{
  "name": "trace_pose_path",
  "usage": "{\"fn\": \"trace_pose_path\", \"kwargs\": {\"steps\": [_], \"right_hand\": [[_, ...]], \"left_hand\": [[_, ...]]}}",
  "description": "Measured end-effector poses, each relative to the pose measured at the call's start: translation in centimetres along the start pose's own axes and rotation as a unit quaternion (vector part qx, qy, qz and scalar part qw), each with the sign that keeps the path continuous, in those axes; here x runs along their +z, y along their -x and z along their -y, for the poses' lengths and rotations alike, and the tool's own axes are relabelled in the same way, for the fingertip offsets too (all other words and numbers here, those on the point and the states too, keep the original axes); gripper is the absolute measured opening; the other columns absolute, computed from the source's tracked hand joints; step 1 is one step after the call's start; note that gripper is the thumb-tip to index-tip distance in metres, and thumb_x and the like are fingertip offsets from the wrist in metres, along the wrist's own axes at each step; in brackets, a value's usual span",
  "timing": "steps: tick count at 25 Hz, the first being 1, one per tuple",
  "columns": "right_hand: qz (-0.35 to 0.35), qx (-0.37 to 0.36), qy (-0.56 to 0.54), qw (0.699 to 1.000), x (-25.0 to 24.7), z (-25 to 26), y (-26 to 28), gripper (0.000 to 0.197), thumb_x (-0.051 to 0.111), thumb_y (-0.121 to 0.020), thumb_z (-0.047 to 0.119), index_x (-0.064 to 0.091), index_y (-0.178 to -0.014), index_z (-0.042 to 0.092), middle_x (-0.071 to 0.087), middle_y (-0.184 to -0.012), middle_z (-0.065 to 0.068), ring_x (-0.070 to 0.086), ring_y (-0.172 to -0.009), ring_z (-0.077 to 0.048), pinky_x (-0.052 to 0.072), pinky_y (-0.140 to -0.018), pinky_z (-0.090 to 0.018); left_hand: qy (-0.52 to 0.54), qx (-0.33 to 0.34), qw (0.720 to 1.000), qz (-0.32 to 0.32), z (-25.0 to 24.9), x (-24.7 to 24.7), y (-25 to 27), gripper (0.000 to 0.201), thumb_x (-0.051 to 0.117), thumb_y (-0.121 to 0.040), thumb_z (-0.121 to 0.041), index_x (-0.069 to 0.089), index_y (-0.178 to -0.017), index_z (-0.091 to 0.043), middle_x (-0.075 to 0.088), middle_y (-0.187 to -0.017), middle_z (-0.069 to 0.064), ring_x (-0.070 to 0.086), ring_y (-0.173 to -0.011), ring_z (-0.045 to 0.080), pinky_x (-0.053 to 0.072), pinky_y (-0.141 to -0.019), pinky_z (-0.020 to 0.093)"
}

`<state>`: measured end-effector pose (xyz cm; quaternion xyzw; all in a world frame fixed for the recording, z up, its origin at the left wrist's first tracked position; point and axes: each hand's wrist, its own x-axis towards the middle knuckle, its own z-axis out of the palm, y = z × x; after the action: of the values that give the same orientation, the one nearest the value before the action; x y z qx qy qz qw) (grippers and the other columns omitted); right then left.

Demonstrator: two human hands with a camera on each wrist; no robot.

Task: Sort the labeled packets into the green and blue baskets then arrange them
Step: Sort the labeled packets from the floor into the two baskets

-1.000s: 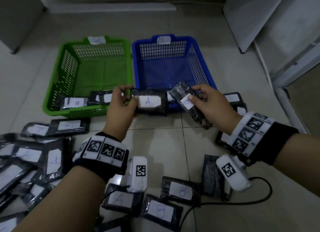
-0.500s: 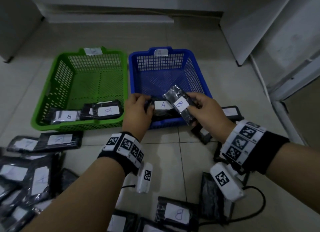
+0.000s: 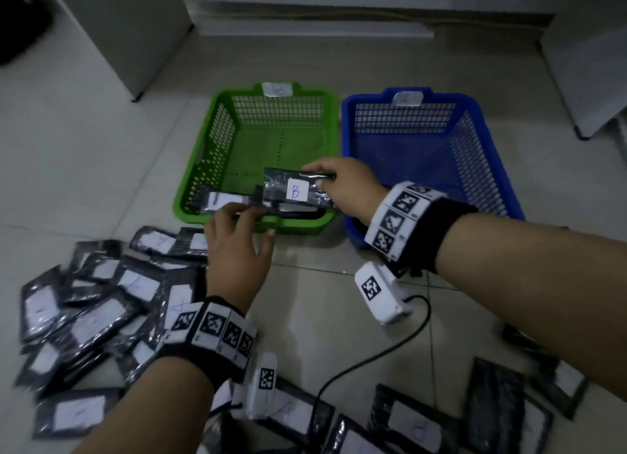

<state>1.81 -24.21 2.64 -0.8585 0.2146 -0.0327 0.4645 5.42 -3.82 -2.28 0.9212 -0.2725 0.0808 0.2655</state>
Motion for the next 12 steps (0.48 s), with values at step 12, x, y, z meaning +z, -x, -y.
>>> {"fn": "trace_pose_path", "kwargs": {"steps": [12], "right_hand": [[-0.099,-0.033,0.091,0.990,-4.2,-3.1,10.4,0.031,0.053,-0.087,-0.001,0.071,-0.107,0.016,0.053,-0.101,0.003,0.053,-0.091,-0.009,0.038,-0.084,-0.012]], "left_hand": [[0.128,0.100,0.986,0.046,-5.7,0.6,2.8,0.028,0.058,-0.078,-0.007,0.064,-0.104,-0.017,0.053,-0.112,0.004,0.045,-0.104,0.024,0.030,-0.088,0.022]]}}
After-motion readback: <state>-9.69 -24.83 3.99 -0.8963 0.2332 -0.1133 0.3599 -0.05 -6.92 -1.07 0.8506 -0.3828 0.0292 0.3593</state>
